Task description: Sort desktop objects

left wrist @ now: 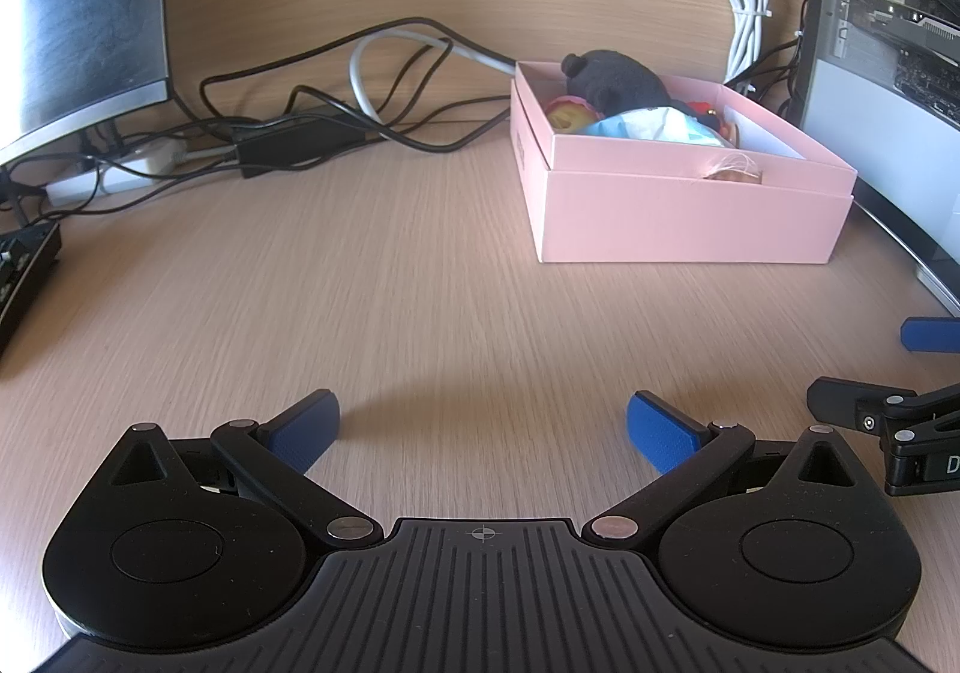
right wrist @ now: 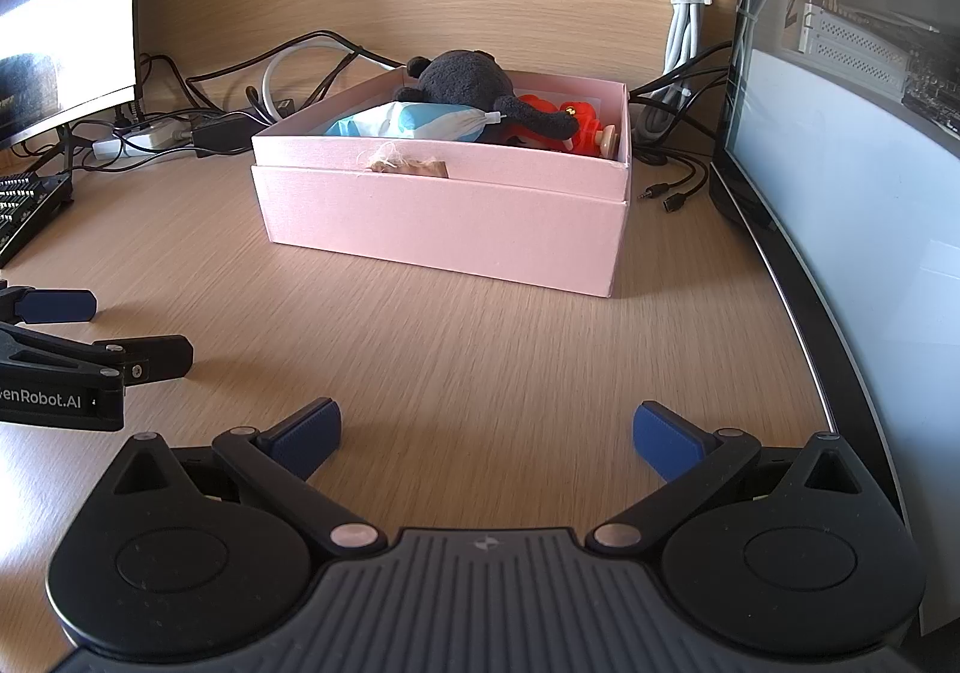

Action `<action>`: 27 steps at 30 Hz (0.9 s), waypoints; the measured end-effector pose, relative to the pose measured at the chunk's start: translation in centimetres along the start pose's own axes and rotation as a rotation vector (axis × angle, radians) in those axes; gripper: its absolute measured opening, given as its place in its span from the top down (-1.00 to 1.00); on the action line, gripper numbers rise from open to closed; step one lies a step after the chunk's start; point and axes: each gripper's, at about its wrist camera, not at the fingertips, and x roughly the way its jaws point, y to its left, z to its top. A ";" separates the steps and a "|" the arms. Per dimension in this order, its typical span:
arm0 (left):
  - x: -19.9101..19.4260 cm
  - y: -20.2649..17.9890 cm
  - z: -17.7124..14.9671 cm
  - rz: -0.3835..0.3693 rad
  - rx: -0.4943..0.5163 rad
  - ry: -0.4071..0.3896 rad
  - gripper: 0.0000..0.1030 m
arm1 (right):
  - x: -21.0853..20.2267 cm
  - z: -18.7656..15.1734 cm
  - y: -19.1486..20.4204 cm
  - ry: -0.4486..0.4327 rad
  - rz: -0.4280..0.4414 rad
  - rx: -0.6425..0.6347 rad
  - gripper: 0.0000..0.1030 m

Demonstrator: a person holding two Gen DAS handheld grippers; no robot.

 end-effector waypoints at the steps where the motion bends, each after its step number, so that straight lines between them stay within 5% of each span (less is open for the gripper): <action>1: 0.0 0.0 0.0 0.000 0.000 0.000 -1.00 | 0.0 0.0 0.0 0.000 0.000 0.000 -1.00; 27: 0.0 0.0 0.0 0.000 0.000 0.000 -1.00 | 1.4 1.1 0.1 0.000 0.005 -0.003 -1.00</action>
